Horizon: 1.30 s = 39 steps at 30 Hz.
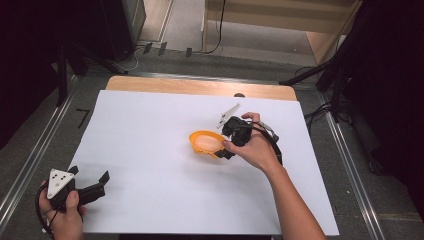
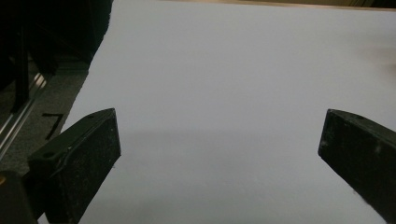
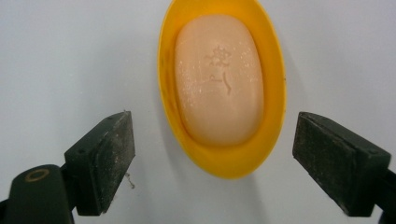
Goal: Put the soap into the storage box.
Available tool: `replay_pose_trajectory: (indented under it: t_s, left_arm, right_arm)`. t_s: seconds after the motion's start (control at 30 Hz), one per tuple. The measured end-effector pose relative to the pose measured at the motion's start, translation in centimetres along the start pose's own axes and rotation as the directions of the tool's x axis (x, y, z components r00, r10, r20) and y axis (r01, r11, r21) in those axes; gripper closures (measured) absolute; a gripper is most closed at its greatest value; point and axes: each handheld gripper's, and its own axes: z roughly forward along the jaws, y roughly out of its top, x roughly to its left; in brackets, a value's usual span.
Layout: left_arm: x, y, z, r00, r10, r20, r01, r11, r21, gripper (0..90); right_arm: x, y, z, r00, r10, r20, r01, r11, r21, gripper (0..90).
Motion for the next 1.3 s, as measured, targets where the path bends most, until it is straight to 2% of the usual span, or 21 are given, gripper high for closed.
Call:
replay_pose_trajectory:
  t_s: [0.13,0.2,0.43,0.57,0.73,0.93,1.3]
  left_arm:
    - [0.0,0.0,0.0,1.0000,0.001,-0.001,-0.001,1.0000,0.002,0.0]
    - [0.0,0.0,0.0,1.0000,0.000,0.000,0.000,1.0000,0.000,0.0]
    - [0.0,0.0,0.0,1.0000,0.003,-0.003,-0.003,1.0000,0.001,0.0]
    - [0.0,0.0,0.0,1.0000,0.003,-0.003,-0.003,1.0000,0.001,0.0]
    - [0.0,0.0,0.0,1.0000,0.005,-0.003,-0.005,1.0000,0.002,0.0]
    - [0.0,0.0,0.0,1.0000,0.005,-0.005,-0.005,1.0000,0.002,0.0]
    - [0.0,0.0,0.0,1.0000,0.002,-0.006,-0.002,1.0000,0.001,0.0]
  right_arm:
    - [0.2,-1.2,-0.5,0.9996,0.016,0.022,-0.016,0.999,-0.032,12.7]
    - [0.3,-1.7,-0.6,0.9994,0.028,0.018,-0.027,0.999,-0.037,11.3]
    - [0.6,-3.1,-0.8,0.9979,0.057,0.032,-0.056,0.998,-0.028,3.5]
    - [0.8,-4.1,-1.0,0.9953,0.078,0.057,-0.076,0.997,-0.035,0.0]
    - [1.2,-5.7,-1.5,0.9915,0.102,0.080,-0.099,0.994,-0.052,0.0]
    - [1.6,-6.9,-1.4,0.9905,0.118,0.072,-0.114,0.992,-0.051,0.0]
    - [2.6,-9.3,-1.4,0.9875,0.142,0.068,-0.136,0.987,-0.084,3.6]
